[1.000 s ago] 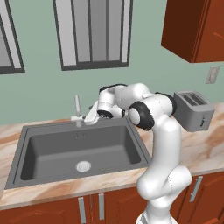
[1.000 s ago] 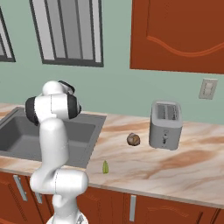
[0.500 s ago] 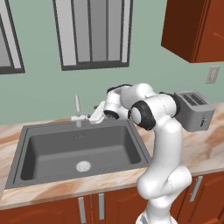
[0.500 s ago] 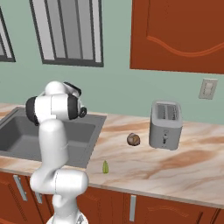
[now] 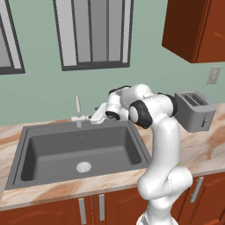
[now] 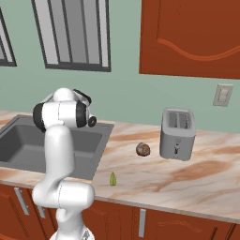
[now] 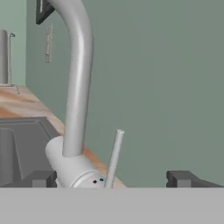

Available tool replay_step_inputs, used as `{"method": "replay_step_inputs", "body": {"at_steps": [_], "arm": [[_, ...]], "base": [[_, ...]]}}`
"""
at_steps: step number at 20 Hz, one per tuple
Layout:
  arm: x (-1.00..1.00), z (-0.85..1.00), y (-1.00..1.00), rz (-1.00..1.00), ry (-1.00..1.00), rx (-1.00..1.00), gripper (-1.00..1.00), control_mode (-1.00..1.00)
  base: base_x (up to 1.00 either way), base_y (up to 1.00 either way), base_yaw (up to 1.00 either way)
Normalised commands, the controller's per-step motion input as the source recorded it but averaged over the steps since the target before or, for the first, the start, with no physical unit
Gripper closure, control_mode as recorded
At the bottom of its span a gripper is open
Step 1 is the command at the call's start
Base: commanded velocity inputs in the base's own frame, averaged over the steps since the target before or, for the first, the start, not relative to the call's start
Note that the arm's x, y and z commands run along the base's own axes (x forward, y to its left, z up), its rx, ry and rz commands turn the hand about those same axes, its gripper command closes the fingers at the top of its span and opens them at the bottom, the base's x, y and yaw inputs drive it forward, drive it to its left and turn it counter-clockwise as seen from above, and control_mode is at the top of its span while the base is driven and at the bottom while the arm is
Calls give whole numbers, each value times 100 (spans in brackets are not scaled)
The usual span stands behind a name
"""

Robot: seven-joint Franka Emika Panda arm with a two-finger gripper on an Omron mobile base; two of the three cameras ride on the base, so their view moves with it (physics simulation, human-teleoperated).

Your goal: Turn on the sink faucet. Then move the lemon wedge from the counter to the sink. Turn off the sink. Move the vegetable from the sink to the pot next to the stove. Finally move the pot to the front left burner.

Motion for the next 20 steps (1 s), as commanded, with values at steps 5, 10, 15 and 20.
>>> {"method": "replay_step_inputs", "body": {"at_steps": [5, 10, 15, 20], "arm": [[29, -5, 16, 0, 6, 4, -100, -100], [19, -3, 22, 0, 6, 4, -100, -100], [18, -5, 23, 0, 7, 3, -100, -100], [24, -13, 31, 0, 8, 1, 100, -100]], "base": [[0, 0, 0], [0, 0, 0], [0, 0, 0], [0, 0, 0]]}}
